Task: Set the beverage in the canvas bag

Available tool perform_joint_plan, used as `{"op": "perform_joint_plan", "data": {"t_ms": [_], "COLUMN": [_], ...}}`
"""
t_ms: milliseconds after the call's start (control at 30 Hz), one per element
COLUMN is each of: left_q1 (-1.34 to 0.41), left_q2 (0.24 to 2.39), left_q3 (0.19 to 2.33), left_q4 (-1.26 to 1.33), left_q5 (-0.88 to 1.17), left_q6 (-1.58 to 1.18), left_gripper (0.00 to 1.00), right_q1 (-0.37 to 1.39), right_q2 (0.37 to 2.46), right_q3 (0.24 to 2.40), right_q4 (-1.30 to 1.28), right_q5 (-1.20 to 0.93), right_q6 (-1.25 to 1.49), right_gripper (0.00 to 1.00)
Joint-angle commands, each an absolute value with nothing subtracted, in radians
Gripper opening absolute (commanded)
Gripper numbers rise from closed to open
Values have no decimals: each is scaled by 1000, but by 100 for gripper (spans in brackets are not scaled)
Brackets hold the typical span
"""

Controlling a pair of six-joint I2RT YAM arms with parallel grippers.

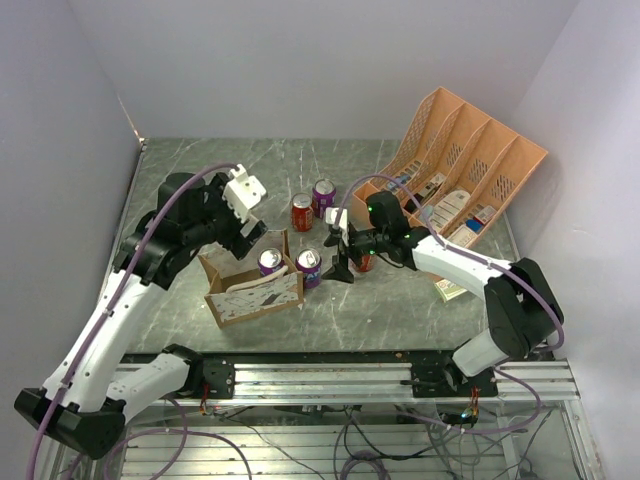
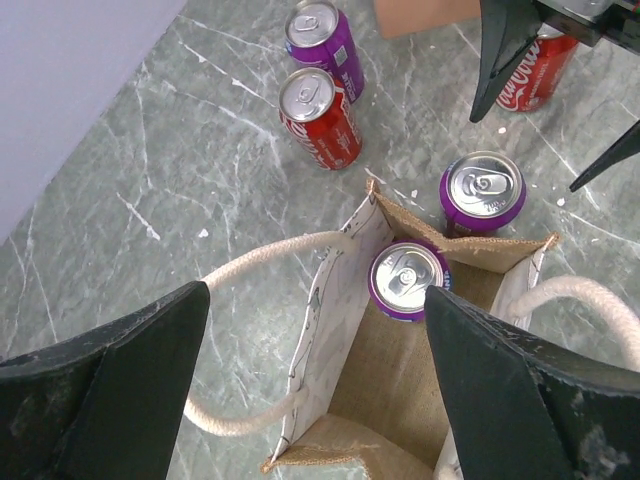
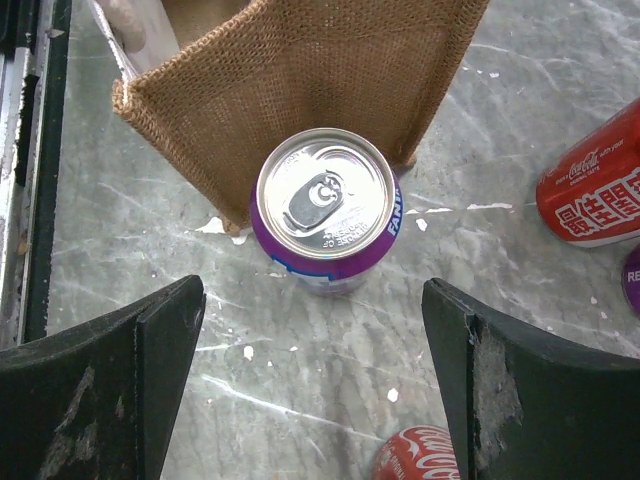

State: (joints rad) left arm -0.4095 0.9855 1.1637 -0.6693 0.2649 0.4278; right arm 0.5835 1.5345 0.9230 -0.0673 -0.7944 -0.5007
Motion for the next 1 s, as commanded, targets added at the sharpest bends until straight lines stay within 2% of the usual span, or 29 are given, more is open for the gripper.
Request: {"op": "perform_joint_plan", "data": {"t_ms": [0, 200, 367, 567, 967], "left_q1": [-410, -422, -471, -538, -711], "left_q2": [971, 1088, 1198, 1356, 1613], "left_q3": [1157, 1269, 1348, 1454, 1586], "left_q4": [-650, -725, -744, -792, -932], "left_q5": [308, 416, 436, 371, 251], "left_q6": [450, 470, 482, 466, 478], "left_gripper": [98, 92, 93, 98, 98], "right_q1": [581, 558, 420, 291, 136], "right_q2": [1523, 1462, 1397, 1292, 1203], "right_q3": [957, 954, 950, 897, 833], "right_q4": [-86, -68, -29, 69, 193], "right_q5": [-812, -788, -849, -850, -830], "right_q6": [-506, -479, -385, -280, -138], "right_gripper": [91, 91, 91, 91, 91]}}
